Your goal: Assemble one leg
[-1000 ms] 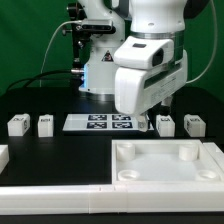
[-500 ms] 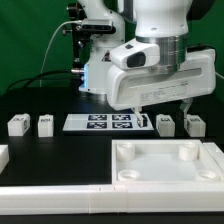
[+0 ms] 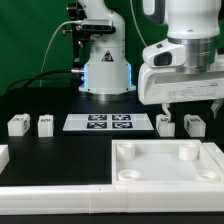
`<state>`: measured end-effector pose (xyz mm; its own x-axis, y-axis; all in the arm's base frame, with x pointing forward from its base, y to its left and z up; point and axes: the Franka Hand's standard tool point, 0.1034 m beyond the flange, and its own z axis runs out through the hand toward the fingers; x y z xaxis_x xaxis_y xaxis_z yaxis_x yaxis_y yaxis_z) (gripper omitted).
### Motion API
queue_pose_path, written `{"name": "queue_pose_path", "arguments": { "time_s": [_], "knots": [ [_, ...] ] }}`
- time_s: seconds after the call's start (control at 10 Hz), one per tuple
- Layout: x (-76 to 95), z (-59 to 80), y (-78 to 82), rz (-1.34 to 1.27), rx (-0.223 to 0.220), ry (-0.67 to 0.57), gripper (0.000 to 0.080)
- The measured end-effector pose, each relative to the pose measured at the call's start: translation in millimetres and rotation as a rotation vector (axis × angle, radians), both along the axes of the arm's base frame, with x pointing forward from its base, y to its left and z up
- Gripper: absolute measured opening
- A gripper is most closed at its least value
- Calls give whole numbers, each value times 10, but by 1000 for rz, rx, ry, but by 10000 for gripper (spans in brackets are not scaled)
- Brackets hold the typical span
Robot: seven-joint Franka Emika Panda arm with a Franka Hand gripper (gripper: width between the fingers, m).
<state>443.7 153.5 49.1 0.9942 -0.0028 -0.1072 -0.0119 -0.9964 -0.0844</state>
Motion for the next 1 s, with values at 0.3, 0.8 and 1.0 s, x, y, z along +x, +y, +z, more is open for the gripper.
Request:
{"name": "queue_pose_path", "arguments": {
  "time_s": [0.3,0.8,1.0],
  "knots": [
    [-10,12,148,10,2,-5,649],
    [-71,-30,169,18,0,11,649],
    [-240,-55,140,13,-6,171,649]
  ]
}}
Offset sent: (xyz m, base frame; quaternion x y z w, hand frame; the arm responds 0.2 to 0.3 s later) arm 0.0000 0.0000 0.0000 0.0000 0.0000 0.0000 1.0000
